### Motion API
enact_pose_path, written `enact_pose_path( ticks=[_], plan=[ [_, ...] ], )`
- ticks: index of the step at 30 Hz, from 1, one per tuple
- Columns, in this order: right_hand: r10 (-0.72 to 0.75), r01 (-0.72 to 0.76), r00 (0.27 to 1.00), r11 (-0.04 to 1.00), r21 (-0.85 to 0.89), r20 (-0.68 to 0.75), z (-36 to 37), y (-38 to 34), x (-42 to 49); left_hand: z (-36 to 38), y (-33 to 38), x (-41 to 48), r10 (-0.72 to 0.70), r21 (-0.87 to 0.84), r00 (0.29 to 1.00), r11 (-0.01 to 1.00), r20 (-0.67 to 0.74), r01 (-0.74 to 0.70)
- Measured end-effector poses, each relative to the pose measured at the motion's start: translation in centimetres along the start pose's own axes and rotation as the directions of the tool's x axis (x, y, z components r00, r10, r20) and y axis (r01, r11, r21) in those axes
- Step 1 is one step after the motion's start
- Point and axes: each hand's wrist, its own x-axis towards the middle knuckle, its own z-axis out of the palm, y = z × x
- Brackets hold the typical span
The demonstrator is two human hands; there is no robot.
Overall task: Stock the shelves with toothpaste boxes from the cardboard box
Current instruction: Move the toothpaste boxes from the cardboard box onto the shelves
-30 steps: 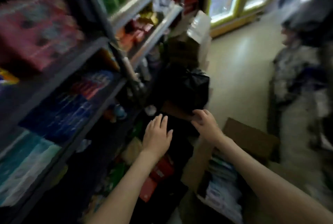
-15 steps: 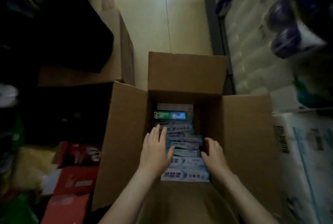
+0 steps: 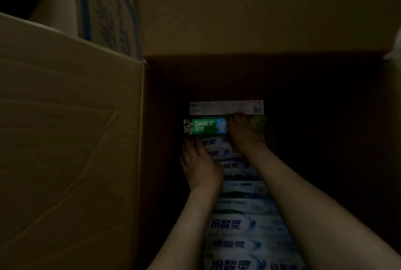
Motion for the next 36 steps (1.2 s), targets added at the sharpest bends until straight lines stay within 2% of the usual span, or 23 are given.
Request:
enact_pose_path(
  ticks=[4,7,9,11,14,17,20,23,29,32,36],
  plan=[
    [-0.093,0.078,0.994,0.973,-0.219,-0.060,-1.4,-0.9,-0.8,-0.9,-0.4,-0.4,0.060,0.026,0.997,0.998,-0.048,-0.058],
    [-0.068,0.072,0.997,0.971,-0.230,0.024,-5.5,-1.8,-5.8,-4.2,0.2,-3.4,0.140,-0.028,0.985,0.989,-0.101,-0.143],
    [-0.085,0.089,0.996,0.971,-0.223,0.027,-10.3,-2.5,-11.0,-8.1,0.8,-6.5,0.175,-0.057,0.977,0.981,-0.122,-0.183],
    [-0.130,0.133,0.991,0.975,-0.178,0.025,-16.3,-3.8,-16.9,-13.3,1.6,-10.7,0.267,0.023,0.961,0.964,-0.066,-0.266],
    [-0.230,0.222,0.972,0.963,-0.152,-0.038,-25.9,-6.3,-25.3,-22.0,2.2,-18.5,0.433,0.199,0.901,0.885,-0.015,-0.421],
    [-0.331,0.315,0.938,0.938,-0.142,-0.107,-35.3,-9.2,-33.0,-31.0,1.2,-26.5,0.573,0.330,0.806,0.797,-0.147,-0.507],
    [-0.462,0.448,0.875,0.886,-0.119,-0.142,-42.8,-13.3,-38.6,-38.9,-0.9,-33.8,0.615,0.363,0.754,0.774,-0.231,-0.519],
    [-0.574,0.557,0.807,0.817,-0.146,-0.137,-48.1,-18.7,-42.1,-44.5,-4.3,-39.8,0.594,0.412,0.735,0.789,-0.325,-0.455],
    [-0.761,0.726,0.646,0.637,-0.260,-0.058,-53.9,-33.1,-45.5,-52.5,-15.0,-49.1,0.430,0.439,0.706,0.879,-0.563,-0.186],
    [-0.847,0.796,0.532,0.506,-0.332,-0.015,-55.5,-41.7,-47.5,-55.1,-22.1,-54.0,0.312,0.372,0.672,0.926,-0.672,-0.058],
    [-0.934,0.888,0.351,0.309,-0.340,0.067,-56.6,-53.7,-51.8,-57.8,-31.5,-61.5,0.149,0.273,0.584,0.953,-0.798,0.130]
  ],
)
